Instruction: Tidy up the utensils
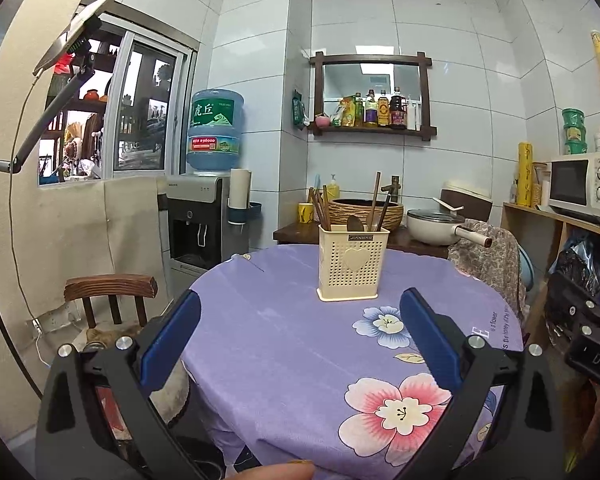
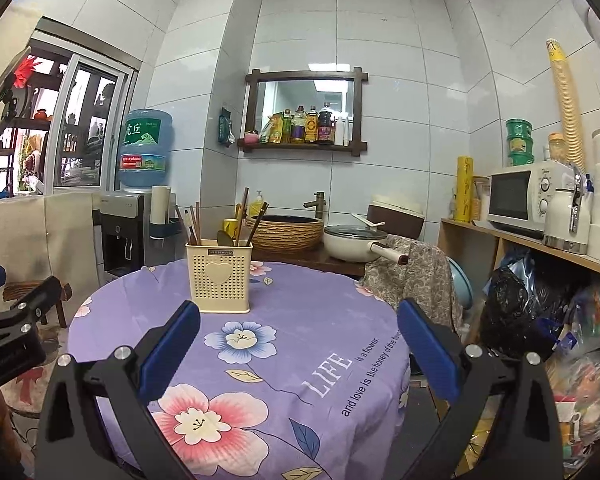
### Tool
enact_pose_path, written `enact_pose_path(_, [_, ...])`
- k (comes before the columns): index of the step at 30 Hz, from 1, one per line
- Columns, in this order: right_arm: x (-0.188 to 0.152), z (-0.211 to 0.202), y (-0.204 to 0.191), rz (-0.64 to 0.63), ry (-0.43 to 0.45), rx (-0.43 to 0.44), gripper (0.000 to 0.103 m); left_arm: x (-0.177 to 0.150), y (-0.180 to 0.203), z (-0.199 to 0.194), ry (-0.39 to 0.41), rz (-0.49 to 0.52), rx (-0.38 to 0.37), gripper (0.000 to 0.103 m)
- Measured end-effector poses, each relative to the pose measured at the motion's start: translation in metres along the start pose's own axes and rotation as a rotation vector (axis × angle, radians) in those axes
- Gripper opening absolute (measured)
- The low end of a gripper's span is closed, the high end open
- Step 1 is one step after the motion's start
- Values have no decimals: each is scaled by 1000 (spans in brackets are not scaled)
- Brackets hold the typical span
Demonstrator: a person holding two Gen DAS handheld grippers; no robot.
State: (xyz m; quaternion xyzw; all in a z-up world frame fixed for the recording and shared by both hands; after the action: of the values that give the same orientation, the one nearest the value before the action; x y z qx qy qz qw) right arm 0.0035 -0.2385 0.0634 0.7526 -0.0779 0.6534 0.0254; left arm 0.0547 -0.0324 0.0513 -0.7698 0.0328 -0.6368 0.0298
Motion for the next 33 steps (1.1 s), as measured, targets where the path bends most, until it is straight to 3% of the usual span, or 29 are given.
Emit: enact_pose_path(33, [-1,-6,-6,6,-8,48,97,1,-7,-8,9,-24,13,98])
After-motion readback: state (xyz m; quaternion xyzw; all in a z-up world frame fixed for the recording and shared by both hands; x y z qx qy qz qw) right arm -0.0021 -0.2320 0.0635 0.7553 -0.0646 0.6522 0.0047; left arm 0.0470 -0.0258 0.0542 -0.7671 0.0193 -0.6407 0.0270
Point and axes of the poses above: each gripper's, at about its wrist camera, not at the fingertips, and z roughly the way its jaws point, y to its right, x to its top, the point moved 6 cm from there along z, roughly the way its jaws point, and after that the axes turned 7 degrees about z, right-handed, at the moved point
